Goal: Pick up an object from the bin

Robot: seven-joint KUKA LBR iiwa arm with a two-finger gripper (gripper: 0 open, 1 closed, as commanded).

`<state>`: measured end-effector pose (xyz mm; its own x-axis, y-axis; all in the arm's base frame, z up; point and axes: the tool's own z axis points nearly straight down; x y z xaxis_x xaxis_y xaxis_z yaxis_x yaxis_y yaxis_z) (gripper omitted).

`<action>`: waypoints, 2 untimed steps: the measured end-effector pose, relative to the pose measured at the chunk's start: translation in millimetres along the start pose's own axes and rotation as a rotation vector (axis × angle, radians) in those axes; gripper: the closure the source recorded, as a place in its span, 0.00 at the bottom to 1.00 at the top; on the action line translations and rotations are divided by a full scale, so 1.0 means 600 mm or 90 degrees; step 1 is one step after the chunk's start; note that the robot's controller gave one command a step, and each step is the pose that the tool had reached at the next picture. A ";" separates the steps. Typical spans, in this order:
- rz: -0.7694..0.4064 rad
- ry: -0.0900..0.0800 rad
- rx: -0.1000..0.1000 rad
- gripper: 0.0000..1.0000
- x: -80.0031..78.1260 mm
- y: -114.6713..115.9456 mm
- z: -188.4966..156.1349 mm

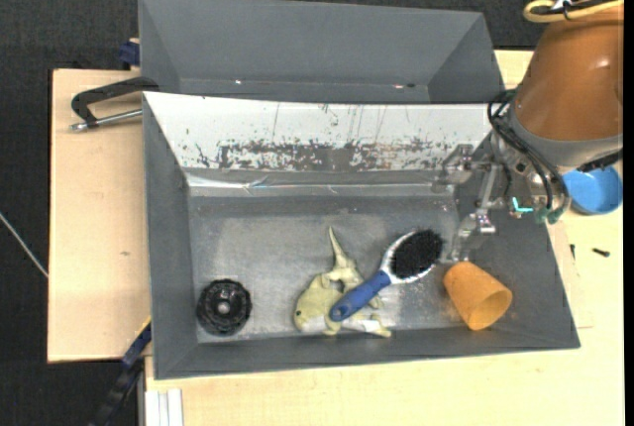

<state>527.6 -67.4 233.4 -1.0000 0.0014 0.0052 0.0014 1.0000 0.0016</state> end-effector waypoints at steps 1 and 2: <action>-0.178 0.000 0.000 0.00 0.022 0.035 0.233; -0.179 -0.004 0.001 1.00 0.019 0.034 0.228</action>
Offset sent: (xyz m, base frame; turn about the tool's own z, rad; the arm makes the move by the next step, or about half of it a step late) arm -0.0131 0.0199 -0.1375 -0.2804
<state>515.2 -46.6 96.7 -0.9612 -0.2760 -0.0012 -0.2760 0.9612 0.0005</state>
